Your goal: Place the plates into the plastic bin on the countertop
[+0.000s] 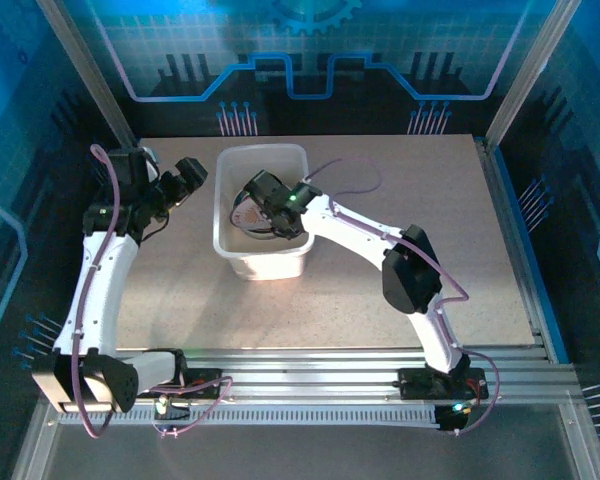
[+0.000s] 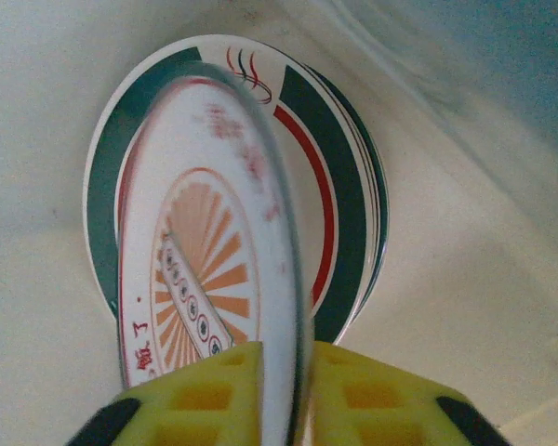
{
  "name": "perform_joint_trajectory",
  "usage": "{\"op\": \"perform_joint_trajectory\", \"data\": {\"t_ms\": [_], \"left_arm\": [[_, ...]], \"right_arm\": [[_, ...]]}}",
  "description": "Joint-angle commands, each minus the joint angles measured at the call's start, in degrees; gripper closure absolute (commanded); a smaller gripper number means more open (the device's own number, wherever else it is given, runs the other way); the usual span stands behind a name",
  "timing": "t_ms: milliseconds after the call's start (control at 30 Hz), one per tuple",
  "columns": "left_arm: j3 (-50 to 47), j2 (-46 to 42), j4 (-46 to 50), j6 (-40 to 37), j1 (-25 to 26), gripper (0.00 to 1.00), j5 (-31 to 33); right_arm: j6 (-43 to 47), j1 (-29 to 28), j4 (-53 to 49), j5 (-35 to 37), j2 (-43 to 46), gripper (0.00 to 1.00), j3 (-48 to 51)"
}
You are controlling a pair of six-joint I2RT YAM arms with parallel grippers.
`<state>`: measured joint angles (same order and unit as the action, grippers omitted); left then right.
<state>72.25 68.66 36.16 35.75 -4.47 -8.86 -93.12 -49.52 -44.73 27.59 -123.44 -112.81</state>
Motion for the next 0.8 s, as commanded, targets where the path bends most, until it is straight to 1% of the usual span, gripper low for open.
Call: {"op": "perform_joint_trajectory", "data": {"t_ms": [0,67,100,167,200,233,367,467,567,600,667,733,767], "left_arm": [[-1.26,-1.69,-0.19,-1.38,-0.89,0.01,-0.80],[-1.82,-1.69,-0.37,-1.28,-1.05,0.01,-0.89],[-2.06,-1.65,-0.43,-1.43,-1.07,0.01,-0.79],[-2.68,-1.82,-0.62,-1.88,-1.15,0.00,-0.25],[-3.06,-1.87,-0.71,-2.11,-1.24,0.01,0.04],[-3.53,-2.02,-0.78,-2.34,-1.39,0.01,0.38],[-5.75,-3.20,-2.10,-3.81,-1.42,0.01,1.88],[-9.02,-5.62,-5.36,-7.13,-1.40,0.01,4.30],[-14.28,-7.93,-9.96,-11.69,-1.42,0.00,10.70],[-16.63,-8.49,-12.00,-13.75,-1.34,0.01,13.36],[-22.32,-9.51,-17.48,-17.52,-1.25,0.00,17.85],[-30.27,-10.87,-27.99,-22.48,-0.82,0.01,21.02],[-34.04,-11.09,-33.24,-24.36,-0.55,0.01,21.91]], "right_arm": [[1.33,-0.67,-0.88,3.28,-1.68,0.61,-3.78],[2.39,-0.60,-1.49,3.44,-2.07,0.51,-4.09],[3.79,-0.59,-1.28,3.65,-1.86,0.44,-3.85],[6.25,-0.59,-2.06,3.67,-1.34,0.26,-3.97],[7.93,-0.58,-2.62,3.88,-0.90,0.10,-3.90],[9.80,-0.59,-3.19,3.94,-0.31,0.00,-3.84],[19.38,-1.06,-3.10,4.51,3.37,0.00,-1.77],[29.13,-2.00,-2.15,7.24,9.16,0.00,1.70],[42.16,-2.59,-1.58,12.72,17.48,0.00,6.66],[46.36,-2.54,-1.13,15.58,21.17,0.00,9.77],[55.84,-0.87,3.53,18.51,29.46,0.00,19.07],[64.02,3.18,15.23,22.65,39.93,0.00,35.40],[67.99,6.04,22.35,23.10,44.34,0.00,43.27]]}}
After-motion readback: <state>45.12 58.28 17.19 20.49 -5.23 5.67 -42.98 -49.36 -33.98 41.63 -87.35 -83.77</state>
